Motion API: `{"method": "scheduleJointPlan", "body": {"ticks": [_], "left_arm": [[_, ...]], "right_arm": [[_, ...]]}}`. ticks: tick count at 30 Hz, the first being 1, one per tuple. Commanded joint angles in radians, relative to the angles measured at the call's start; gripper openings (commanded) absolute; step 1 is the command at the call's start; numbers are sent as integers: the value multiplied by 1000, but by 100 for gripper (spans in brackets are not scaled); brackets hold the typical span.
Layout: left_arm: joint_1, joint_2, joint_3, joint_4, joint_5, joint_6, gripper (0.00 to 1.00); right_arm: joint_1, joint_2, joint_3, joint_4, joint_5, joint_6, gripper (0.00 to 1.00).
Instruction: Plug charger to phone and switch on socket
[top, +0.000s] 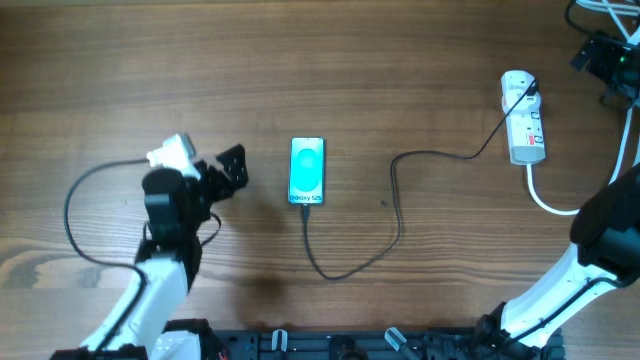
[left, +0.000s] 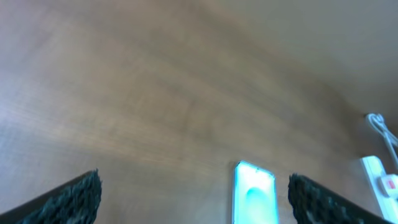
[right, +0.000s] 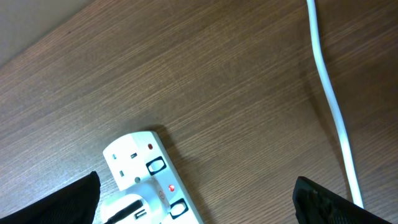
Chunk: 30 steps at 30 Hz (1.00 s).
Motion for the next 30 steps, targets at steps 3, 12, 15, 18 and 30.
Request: {"method": "scheduleJointPlan", "body": {"ticks": [3,12,15,18,30], "left_arm": [[-2,-121,-214,102,-89,-56,100],[-3,-441,-303,-114,-152,-55,100],[-3,-625,-303,-315,-163,-55,100],[-10,-867,-303,-485,-167,-43,100],[-45,-1201,-303,-486,-193,88,100]], "right_arm": [[-4,11,1,4,6,-18,100],[-4,11,1,4,6,-18,100],[-4,11,1,4,6,-18,100],[-4,11,1,4,6,-18,100],[-4,11,1,4,6,-18,100]]}}
